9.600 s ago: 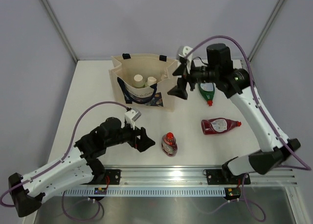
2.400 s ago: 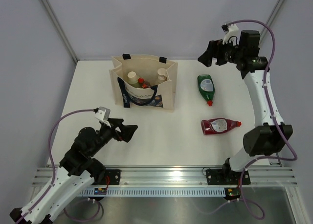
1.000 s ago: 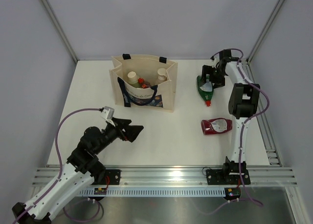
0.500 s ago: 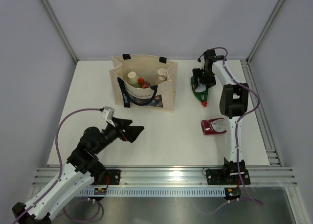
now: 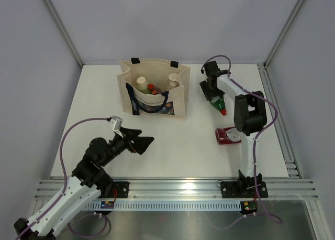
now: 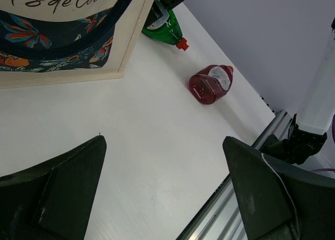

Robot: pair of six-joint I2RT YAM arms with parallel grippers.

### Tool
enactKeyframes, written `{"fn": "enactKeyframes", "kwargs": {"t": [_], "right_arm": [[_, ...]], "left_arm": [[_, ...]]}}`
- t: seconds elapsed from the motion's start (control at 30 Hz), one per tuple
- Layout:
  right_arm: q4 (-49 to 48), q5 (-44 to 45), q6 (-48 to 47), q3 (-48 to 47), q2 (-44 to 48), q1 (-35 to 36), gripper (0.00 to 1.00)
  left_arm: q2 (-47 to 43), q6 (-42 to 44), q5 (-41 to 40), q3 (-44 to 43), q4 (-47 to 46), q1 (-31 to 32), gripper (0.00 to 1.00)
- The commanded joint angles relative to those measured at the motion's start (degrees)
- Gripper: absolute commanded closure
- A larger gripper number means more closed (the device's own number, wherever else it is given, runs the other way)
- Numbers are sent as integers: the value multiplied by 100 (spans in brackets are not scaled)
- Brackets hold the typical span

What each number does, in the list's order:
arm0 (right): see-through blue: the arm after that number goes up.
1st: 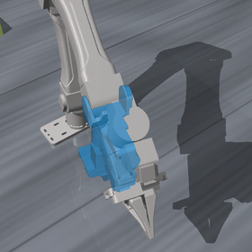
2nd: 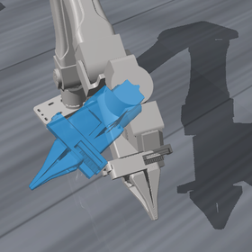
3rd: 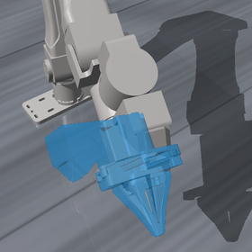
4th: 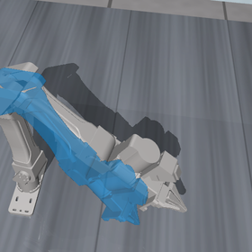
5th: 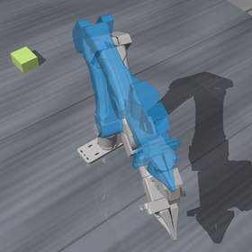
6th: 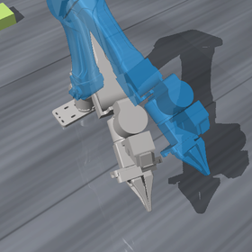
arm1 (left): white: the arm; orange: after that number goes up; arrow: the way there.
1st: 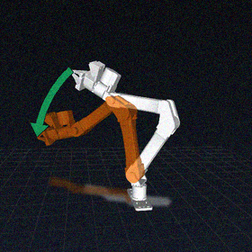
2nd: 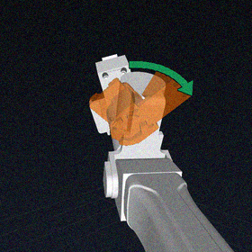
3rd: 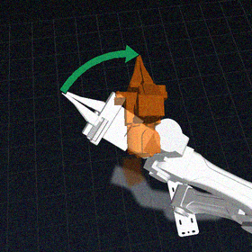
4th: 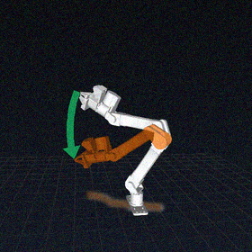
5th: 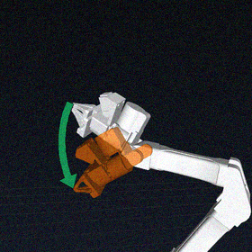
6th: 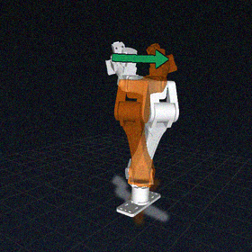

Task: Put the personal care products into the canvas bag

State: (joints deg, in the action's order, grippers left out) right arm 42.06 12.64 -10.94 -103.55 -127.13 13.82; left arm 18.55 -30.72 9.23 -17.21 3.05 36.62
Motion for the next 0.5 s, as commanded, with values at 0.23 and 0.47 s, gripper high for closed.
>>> {"fn": "enactKeyframes", "kwargs": {"t": [0.23,0.47], "right_arm": [[-1051,1987,-1366,1327,276,533,65],[-665,1084,-1437,1170,364,525,57]], "left_arm": [[-141,-39,105,60,-191,-23,1],[-202,-4,105,25,-59,-23,1]]}}
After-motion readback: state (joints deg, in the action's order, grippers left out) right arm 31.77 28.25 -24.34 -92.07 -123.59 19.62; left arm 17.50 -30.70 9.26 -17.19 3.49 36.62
